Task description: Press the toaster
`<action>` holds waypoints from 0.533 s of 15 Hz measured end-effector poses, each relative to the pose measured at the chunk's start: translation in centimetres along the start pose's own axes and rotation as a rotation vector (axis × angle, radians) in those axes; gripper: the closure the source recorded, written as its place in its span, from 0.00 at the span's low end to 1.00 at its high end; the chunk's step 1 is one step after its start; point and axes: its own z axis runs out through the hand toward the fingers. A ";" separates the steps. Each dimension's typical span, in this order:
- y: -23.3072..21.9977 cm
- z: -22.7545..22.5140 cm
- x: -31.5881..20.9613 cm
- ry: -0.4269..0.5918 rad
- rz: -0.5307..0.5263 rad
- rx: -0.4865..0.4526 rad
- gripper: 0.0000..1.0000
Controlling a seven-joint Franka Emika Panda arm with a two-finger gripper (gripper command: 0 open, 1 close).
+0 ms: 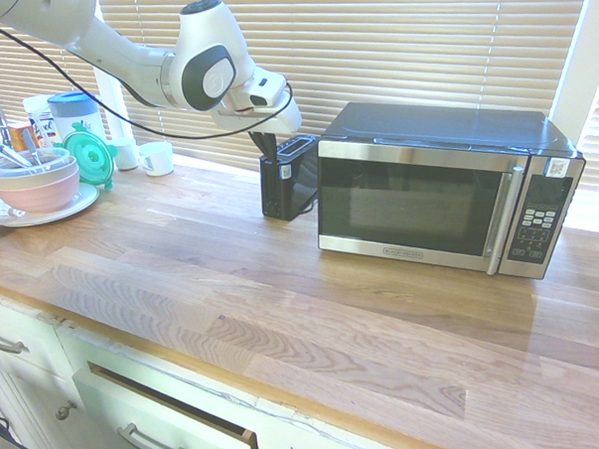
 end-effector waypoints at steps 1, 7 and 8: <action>0.0 0.0 0.0 -0.002 -0.001 -0.002 1.00; 0.5 1.8 -0.5 -0.037 -0.014 -0.036 1.00; 0.7 3.2 -0.9 -0.053 -0.017 -0.051 1.00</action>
